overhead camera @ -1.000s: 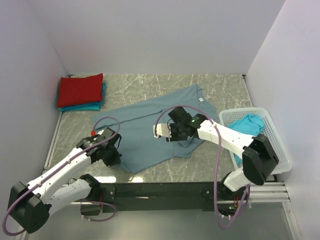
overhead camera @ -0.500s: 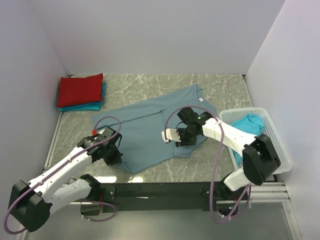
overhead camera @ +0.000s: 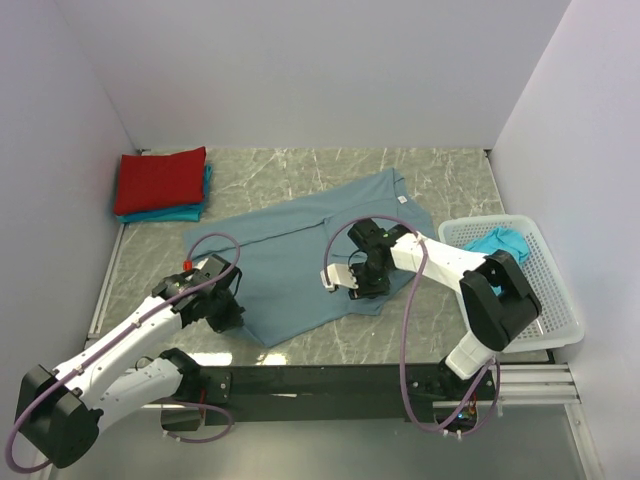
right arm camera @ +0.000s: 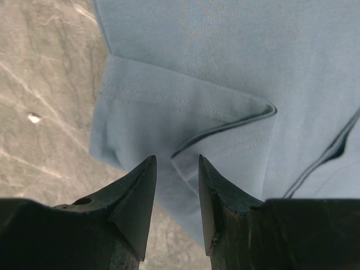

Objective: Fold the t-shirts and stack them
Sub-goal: Fold the tshirt

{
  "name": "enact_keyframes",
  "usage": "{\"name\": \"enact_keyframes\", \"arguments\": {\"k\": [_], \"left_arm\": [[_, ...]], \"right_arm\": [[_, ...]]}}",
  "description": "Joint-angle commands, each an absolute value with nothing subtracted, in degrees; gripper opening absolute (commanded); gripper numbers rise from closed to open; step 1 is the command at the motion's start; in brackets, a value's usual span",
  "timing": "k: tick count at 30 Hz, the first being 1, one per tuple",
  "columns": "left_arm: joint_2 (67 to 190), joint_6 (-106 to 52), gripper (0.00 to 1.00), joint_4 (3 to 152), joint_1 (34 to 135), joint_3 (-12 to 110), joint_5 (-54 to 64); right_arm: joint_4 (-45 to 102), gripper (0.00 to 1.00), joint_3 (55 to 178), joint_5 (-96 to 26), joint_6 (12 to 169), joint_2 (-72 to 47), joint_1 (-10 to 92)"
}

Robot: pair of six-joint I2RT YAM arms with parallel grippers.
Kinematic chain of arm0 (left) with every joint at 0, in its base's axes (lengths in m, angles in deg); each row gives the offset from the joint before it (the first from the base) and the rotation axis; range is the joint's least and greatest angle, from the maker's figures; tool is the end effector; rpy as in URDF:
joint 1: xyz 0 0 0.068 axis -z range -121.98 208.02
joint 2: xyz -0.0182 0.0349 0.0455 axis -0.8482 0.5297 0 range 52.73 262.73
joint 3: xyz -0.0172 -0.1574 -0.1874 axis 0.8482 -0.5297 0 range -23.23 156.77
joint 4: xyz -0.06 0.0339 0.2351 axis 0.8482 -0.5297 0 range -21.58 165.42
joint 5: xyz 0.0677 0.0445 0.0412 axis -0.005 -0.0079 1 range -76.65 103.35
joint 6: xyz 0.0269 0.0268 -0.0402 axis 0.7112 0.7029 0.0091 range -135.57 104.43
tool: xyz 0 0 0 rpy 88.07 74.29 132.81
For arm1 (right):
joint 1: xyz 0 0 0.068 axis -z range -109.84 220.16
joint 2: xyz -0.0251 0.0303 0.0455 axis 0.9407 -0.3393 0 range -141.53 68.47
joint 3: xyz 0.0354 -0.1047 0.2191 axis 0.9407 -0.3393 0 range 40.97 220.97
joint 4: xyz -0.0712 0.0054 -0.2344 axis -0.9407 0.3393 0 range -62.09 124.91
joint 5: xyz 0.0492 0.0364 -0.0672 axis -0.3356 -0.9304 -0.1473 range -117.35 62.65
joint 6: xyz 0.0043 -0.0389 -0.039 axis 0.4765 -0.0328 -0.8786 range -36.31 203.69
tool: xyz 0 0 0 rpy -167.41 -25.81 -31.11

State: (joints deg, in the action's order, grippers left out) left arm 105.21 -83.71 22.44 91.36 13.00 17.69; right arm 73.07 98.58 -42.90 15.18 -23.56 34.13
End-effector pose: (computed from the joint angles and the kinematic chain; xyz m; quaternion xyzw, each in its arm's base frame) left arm 0.1279 -0.0805 0.1900 -0.3003 0.9359 -0.1158 0.1428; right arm 0.2122 0.1668 0.1615 -0.7879 0.5941 0.1043 0.1240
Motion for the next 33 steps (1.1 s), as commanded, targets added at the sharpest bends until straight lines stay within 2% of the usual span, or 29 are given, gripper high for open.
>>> {"name": "enact_keyframes", "arguments": {"k": [1,5,8,10,15,16,28,33], "left_arm": [[105.02,-83.25,0.00,23.30,91.06,13.07,17.13],[104.67,-83.25,0.00,23.30,90.89,12.72,17.22],[104.67,-83.42,0.00,23.30,90.80,12.63,17.22],[104.67,-83.34,0.00,23.21,90.71,12.72,17.31],[104.23,-83.60,0.00,22.95,90.54,12.98,17.75],[104.14,-83.78,0.00,22.86,90.45,13.07,18.01],[101.16,-84.30,0.00,19.87,89.22,15.35,19.85],[100.63,-84.30,0.00,17.68,88.16,18.16,21.52]], "right_arm": [[71.15,0.43,97.57,-42.29,15.22,-24.70,34.13],[69.66,0.42,96.96,-41.50,15.58,-25.31,34.04],[69.39,0.36,97.13,-41.23,15.93,-24.79,34.04],[69.65,0.29,97.48,-41.32,16.28,-24.17,34.04],[69.04,0.02,98.01,-39.92,18.38,-20.57,34.74],[68.95,0.00,97.75,-39.83,18.56,-19.78,35.00],[68.95,0.00,95.90,-37.80,26.38,-2.82,41.33],[65.09,0.00,94.50,-40.09,30.25,4.47,47.74]]}}
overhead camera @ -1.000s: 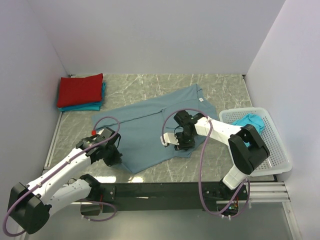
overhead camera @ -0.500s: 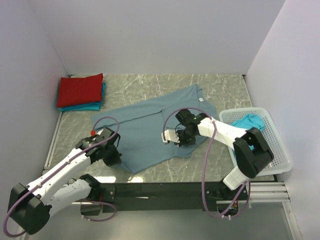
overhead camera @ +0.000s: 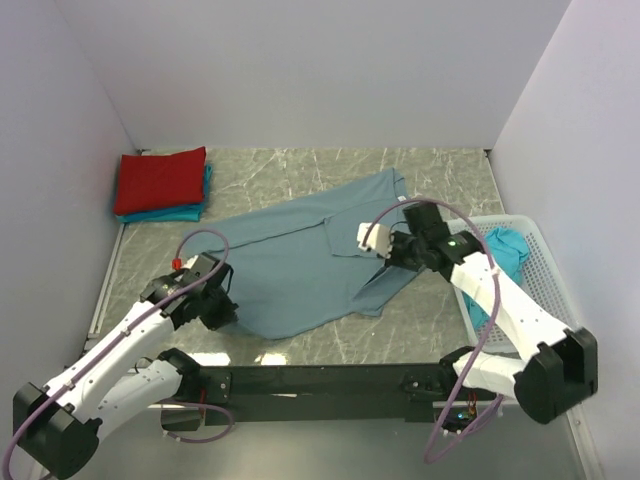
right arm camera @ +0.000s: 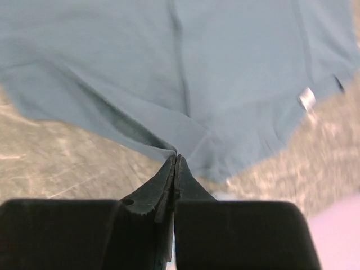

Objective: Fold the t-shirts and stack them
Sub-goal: Fold the tshirt

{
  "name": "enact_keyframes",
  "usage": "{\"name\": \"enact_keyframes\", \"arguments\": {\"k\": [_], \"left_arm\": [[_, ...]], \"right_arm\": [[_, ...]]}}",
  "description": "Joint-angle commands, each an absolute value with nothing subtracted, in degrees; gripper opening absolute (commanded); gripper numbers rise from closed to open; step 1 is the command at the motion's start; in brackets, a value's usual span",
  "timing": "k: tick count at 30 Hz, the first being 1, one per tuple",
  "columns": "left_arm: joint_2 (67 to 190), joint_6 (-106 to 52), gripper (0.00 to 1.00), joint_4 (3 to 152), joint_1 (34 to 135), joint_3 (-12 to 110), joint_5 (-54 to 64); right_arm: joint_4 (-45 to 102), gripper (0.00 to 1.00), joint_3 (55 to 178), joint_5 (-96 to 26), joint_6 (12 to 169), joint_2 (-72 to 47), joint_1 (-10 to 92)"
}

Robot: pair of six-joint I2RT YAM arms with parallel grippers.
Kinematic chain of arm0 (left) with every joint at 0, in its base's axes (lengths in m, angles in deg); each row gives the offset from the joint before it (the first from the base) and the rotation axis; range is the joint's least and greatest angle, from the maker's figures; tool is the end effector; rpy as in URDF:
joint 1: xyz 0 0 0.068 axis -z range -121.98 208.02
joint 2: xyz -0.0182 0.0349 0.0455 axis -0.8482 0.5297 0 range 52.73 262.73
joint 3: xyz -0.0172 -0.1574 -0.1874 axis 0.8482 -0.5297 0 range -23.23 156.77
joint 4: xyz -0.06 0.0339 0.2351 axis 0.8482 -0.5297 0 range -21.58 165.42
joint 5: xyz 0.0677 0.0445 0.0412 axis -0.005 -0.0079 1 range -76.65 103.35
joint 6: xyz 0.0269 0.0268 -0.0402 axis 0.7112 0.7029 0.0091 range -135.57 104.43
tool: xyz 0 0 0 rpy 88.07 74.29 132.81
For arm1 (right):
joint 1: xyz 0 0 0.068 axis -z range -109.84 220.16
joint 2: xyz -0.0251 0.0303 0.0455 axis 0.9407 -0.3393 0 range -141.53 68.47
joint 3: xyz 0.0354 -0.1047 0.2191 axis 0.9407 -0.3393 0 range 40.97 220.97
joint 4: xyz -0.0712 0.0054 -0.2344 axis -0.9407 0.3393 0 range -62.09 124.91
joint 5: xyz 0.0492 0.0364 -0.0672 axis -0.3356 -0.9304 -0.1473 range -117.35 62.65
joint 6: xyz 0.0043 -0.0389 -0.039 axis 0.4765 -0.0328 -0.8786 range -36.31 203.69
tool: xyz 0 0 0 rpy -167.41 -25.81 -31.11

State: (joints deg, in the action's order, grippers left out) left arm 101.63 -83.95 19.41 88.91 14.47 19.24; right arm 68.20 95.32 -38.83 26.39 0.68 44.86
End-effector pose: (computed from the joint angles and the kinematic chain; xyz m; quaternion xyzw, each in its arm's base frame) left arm 0.1247 -0.0699 0.2029 -0.3241 0.9239 -0.1177 0.1661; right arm 0.2062 0.1057 0.2477 -0.6475 0.6898 0.0061 0.3239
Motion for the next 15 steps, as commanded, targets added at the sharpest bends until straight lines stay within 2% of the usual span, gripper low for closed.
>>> {"name": "enact_keyframes", "arguments": {"k": [1,15], "left_arm": [[100.63,-84.30,0.00,17.32,87.81,18.69,21.87],[99.31,-85.88,0.00,12.22,85.79,25.38,25.83]], "right_arm": [[64.56,0.00,94.06,-40.53,30.60,5.44,48.45],[59.99,0.00,94.06,-41.94,32.54,12.92,55.30]]}}
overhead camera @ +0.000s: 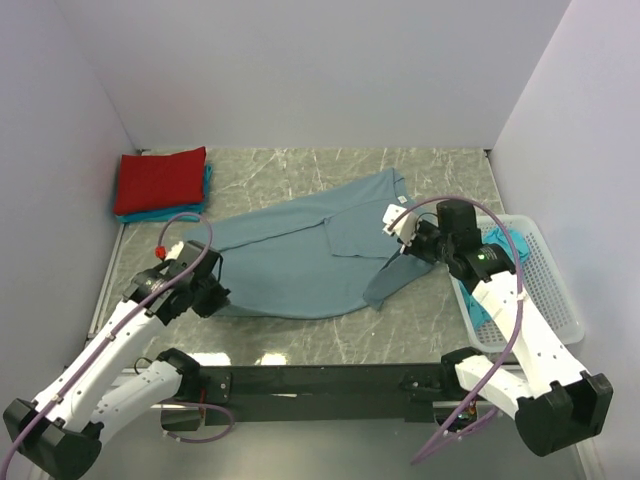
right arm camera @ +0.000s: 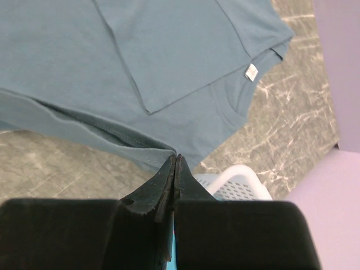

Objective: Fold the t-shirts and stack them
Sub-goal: Fold the tshirt

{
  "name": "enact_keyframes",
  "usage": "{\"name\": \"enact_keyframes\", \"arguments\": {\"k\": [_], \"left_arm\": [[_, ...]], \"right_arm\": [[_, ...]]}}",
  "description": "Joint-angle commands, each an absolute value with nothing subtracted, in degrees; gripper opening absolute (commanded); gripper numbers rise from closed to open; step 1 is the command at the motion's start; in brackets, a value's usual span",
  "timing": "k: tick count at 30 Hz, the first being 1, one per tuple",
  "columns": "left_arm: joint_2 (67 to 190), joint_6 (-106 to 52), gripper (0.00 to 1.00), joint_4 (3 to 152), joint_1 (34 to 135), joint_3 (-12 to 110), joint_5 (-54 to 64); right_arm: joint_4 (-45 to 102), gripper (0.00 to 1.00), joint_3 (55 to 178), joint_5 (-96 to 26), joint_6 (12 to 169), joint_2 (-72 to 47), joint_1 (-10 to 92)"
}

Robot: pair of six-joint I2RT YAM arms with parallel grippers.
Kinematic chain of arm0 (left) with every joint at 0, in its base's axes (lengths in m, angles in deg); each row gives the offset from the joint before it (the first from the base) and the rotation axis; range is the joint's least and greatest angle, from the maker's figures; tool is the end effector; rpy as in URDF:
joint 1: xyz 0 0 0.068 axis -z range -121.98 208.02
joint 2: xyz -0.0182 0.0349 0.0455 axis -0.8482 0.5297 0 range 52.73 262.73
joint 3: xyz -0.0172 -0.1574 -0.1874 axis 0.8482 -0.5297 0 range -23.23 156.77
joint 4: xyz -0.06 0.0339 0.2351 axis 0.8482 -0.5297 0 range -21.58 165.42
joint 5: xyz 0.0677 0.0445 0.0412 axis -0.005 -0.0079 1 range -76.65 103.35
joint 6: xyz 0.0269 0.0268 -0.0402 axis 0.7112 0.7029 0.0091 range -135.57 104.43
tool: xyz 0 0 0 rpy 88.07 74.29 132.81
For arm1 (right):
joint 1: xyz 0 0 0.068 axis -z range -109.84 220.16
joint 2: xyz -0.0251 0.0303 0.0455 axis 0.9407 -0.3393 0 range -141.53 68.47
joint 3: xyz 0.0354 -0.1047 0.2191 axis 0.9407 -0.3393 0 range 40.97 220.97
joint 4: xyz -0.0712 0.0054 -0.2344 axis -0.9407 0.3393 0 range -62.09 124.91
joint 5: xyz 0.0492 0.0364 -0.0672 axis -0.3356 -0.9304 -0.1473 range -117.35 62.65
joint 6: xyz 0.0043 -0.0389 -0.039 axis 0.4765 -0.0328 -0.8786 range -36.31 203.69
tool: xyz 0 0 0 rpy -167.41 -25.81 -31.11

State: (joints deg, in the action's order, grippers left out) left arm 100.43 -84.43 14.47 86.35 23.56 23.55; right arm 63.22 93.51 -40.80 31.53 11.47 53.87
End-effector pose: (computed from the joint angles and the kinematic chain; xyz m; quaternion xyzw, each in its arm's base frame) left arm 0.1283 -0.0614 0.2462 -0.3548 0.8989 -0.1245 0.2248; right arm 0.1972 0.0667 0.2825 -0.5469 0.7155 -0.0288 0.4337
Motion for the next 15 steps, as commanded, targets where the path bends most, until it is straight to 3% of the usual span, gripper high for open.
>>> {"name": "enact_keyframes", "arguments": {"k": [1,15], "left_arm": [[98.96,-86.06,0.00,12.22,85.44,25.29,26.01],[99.92,-79.48,0.00,12.48,75.43,25.82,26.01]], "right_arm": [[59.81,0.00,94.41,-41.94,32.63,12.83,56.09],[57.35,0.00,99.77,-43.43,32.98,7.74,60.23]]}}
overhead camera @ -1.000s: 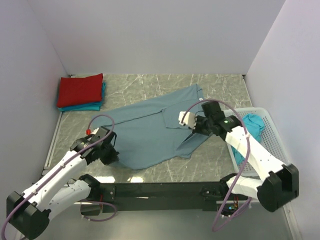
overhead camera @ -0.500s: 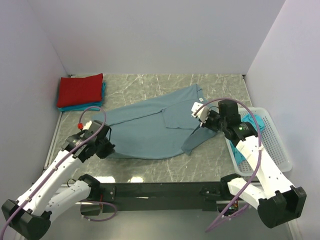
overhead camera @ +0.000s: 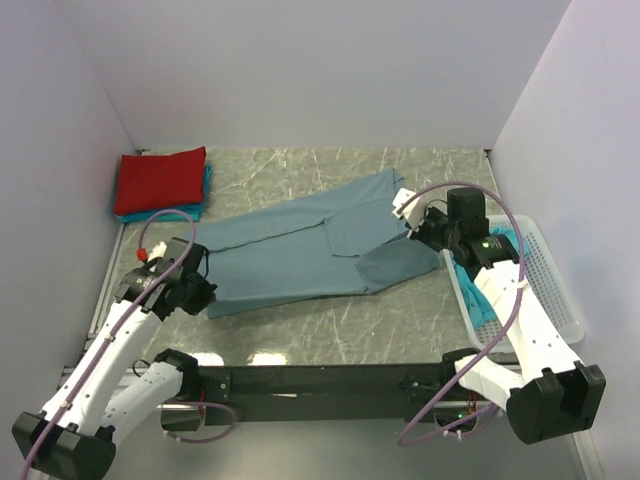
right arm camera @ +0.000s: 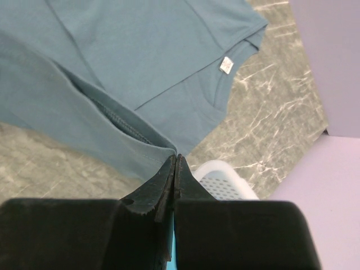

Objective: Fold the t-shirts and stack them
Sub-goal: Fold the tshirt

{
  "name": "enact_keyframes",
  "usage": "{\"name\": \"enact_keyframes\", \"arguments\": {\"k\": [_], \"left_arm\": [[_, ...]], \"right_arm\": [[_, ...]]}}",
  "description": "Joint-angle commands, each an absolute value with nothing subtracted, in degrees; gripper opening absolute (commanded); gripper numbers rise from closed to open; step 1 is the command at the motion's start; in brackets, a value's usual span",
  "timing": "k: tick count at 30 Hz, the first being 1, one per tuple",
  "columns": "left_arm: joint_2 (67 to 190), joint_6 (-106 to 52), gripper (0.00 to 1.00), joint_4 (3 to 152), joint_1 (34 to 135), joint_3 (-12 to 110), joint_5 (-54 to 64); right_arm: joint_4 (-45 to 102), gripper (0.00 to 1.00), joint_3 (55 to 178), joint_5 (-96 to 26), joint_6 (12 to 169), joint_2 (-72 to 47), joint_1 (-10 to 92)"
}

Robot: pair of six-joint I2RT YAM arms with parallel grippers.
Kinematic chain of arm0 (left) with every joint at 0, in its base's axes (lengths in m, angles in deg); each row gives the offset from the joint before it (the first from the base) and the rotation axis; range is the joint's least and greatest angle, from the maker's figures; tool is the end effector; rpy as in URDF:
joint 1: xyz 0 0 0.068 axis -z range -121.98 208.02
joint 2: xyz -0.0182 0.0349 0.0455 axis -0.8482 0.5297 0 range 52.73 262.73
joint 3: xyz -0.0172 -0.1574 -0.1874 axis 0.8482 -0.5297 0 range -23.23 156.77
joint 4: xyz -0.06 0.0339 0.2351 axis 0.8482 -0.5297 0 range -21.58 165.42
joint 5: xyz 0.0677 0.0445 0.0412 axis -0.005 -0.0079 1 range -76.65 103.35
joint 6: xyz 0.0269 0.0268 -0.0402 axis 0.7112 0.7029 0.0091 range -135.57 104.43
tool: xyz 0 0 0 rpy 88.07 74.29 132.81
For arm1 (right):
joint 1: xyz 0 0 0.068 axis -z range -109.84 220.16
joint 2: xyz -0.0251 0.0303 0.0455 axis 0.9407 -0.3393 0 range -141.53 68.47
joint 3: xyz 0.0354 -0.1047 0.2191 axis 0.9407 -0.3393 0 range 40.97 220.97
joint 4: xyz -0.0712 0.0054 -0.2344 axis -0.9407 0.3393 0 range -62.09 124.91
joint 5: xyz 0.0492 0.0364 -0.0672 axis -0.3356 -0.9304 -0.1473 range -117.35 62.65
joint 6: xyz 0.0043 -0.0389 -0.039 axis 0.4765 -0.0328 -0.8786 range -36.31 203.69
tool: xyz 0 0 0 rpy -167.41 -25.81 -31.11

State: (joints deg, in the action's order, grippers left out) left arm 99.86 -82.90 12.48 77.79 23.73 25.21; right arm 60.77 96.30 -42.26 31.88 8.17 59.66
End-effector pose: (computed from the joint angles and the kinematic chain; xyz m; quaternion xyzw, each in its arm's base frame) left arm 0.1319 -0.0390 0.2466 -0.4120 0.8756 -0.0864 0.2368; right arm 0.2166 0.0500 0.2905 -0.5096 0.7326 -0.0446 0.4490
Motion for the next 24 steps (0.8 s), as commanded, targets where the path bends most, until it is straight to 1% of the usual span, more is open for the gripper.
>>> {"name": "enact_keyframes", "arguments": {"k": [1,13,18,24], "left_arm": [[100.01,-78.86,0.00,13.09,73.77,25.64,25.14],[103.35,-74.46,0.00,17.49,66.20,22.92,19.07],[104.66,-74.20,0.00,19.60,64.88,21.25,16.43],[105.98,-73.93,0.00,20.92,64.08,20.81,15.90]], "right_arm": [[57.18,0.00,100.47,-43.43,33.15,7.30,60.41],[54.63,0.00,103.90,-43.96,34.21,6.42,60.49],[53.48,0.00,104.25,-43.96,34.30,6.07,60.49],[52.43,0.00,106.09,-43.61,34.56,4.57,60.41]]}}
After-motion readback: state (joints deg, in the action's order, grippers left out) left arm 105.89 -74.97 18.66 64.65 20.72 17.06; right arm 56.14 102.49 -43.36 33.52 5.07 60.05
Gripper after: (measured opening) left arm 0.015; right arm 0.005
